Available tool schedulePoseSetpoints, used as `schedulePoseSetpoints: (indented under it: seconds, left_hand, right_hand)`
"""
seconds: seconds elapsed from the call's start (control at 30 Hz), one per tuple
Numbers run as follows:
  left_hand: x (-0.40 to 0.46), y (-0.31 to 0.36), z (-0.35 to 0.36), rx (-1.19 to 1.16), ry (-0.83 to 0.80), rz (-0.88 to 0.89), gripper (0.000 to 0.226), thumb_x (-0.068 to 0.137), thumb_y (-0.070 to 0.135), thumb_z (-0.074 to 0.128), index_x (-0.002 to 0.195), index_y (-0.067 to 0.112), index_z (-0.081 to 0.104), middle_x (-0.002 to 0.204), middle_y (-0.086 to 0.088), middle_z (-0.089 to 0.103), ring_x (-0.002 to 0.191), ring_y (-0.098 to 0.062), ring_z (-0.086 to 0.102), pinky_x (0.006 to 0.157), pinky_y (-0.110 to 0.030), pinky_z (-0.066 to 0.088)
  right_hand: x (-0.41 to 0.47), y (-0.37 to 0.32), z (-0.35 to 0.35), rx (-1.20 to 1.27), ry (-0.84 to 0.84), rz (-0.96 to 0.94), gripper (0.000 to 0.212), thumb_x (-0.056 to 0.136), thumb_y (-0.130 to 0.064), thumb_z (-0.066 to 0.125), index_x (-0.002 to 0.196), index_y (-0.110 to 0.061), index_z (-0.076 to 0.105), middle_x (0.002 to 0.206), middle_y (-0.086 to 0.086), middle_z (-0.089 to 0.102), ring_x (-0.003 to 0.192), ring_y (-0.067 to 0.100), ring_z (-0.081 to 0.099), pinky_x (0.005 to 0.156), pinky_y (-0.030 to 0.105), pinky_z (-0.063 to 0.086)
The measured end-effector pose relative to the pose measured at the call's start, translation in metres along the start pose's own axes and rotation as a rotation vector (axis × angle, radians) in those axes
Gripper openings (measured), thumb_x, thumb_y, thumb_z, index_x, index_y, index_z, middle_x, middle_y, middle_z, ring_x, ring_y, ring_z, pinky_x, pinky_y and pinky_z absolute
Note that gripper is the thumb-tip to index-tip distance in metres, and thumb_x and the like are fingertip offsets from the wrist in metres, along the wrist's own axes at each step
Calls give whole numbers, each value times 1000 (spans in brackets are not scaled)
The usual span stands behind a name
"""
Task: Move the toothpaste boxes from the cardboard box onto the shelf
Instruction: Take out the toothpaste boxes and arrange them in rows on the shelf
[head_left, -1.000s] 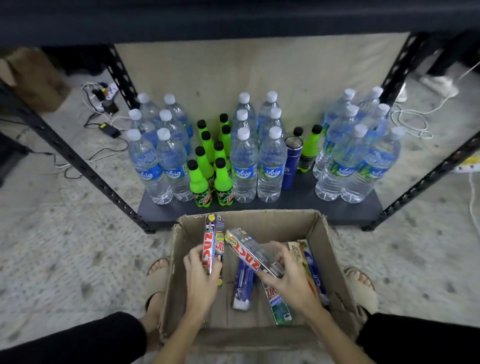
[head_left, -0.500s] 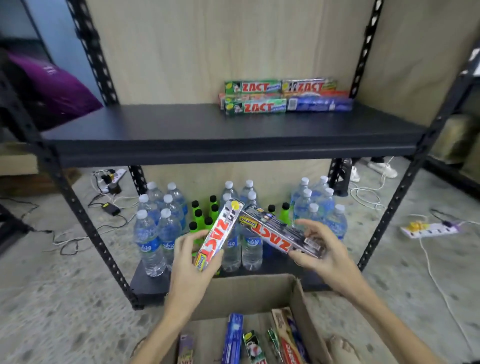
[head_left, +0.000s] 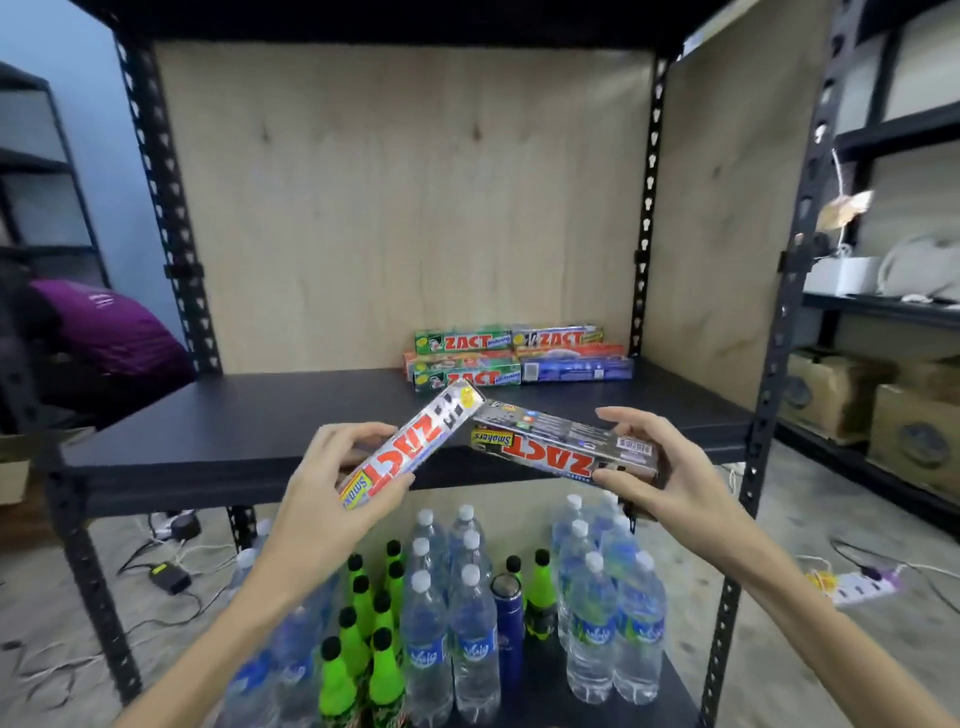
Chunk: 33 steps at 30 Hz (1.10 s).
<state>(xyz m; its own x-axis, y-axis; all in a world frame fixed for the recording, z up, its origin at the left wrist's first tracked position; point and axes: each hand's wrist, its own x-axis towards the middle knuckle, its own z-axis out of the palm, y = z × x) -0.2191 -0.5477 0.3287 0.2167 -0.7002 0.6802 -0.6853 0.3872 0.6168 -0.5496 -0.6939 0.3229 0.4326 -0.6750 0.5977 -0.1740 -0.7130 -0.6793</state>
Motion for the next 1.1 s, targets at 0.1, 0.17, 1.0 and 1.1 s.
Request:
schedulePoseSetpoints:
  seconds: [0.1, 0.17, 1.0, 1.1]
  left_hand:
    - [42, -1, -2, 81, -99, 74, 44, 81, 22, 84, 119, 35, 64, 121, 11, 54, 107, -7, 64, 89, -21, 52]
    - [70, -13, 1, 162, -163, 92, 43, 81, 28, 84, 118, 38, 63, 118, 14, 53, 108, -7, 63, 93, -28, 53]
    - [226, -129, 107, 556, -293, 229, 48, 86, 53, 69, 132, 42, 62, 136, 19, 58, 126, -4, 48, 103, -35, 44]
    - [225, -131, 109, 467, -208, 157, 59, 78, 54, 78, 132, 39, 63, 128, 27, 56, 121, -3, 49, 98, -31, 43]
  right_hand:
    - [25, 13, -16, 0, 28, 9, 56, 86, -25, 79, 135, -40, 56, 121, -5, 60, 110, 16, 65, 95, 36, 53]
    - [45, 27, -24, -19, 28, 39, 53, 87, -23, 78, 132, -41, 58, 122, -1, 61, 103, 13, 67, 93, 27, 53]
    - [218, 177, -41, -557, -96, 239, 64, 93, -32, 71, 150, -32, 40, 158, -2, 32, 145, 26, 22, 120, 49, 24]
    - [218, 181, -41, -514, -73, 224, 62, 93, -33, 71, 148, -33, 43, 154, -4, 41, 144, 23, 23, 119, 50, 25]
